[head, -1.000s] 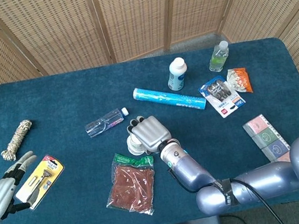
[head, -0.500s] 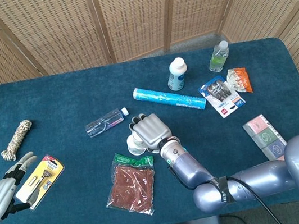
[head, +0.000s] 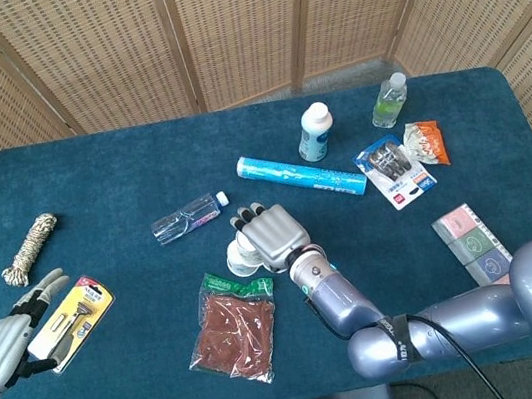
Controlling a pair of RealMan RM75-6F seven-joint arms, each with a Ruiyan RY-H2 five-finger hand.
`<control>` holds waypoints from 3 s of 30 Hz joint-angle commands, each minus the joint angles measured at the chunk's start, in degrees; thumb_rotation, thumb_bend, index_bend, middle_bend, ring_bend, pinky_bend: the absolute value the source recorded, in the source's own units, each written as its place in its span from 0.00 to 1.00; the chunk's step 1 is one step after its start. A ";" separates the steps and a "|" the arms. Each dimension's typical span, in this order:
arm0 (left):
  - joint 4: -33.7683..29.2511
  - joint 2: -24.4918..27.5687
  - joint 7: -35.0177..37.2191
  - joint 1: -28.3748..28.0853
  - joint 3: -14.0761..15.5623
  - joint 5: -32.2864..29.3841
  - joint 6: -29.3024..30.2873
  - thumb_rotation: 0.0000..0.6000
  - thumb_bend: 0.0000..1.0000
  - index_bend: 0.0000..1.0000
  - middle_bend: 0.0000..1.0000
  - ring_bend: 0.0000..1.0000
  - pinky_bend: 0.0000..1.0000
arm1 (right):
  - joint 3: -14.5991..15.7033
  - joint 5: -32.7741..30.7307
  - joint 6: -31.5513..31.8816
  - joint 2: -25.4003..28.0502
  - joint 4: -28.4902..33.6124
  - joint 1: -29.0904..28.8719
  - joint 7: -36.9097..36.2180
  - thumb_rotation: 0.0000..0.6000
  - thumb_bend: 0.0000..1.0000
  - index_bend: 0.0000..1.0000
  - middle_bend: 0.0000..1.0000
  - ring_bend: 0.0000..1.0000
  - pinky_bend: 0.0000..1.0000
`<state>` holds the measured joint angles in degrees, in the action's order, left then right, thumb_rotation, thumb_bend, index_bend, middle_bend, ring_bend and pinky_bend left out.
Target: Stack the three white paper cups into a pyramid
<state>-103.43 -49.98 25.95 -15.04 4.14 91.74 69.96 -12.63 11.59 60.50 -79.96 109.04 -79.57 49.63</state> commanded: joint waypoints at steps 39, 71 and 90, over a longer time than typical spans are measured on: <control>0.18 -0.02 0.28 0.31 0.29 -0.03 0.18 1.00 0.49 0.00 0.00 0.00 0.10 | 0.87 0.77 -0.91 0.68 -0.88 -0.40 -2.73 1.00 0.45 0.30 0.24 0.23 0.69; -0.08 0.34 0.86 0.37 0.30 0.56 0.90 1.00 0.49 0.00 0.00 0.00 0.10 | 2.58 -2.98 -1.72 6.11 3.46 -0.37 -1.68 1.00 0.49 0.00 0.03 0.02 0.33; -2.02 2.06 -0.92 2.89 1.38 1.64 4.33 1.00 0.49 0.00 0.00 0.00 0.09 | 6.70 13.19 5.61 14.41 8.36 11.49 -11.59 1.00 0.56 0.01 0.04 0.00 0.28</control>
<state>-105.22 -48.08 25.31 -12.45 5.37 93.33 73.96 -7.21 19.26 62.75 -66.97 116.17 -72.03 41.24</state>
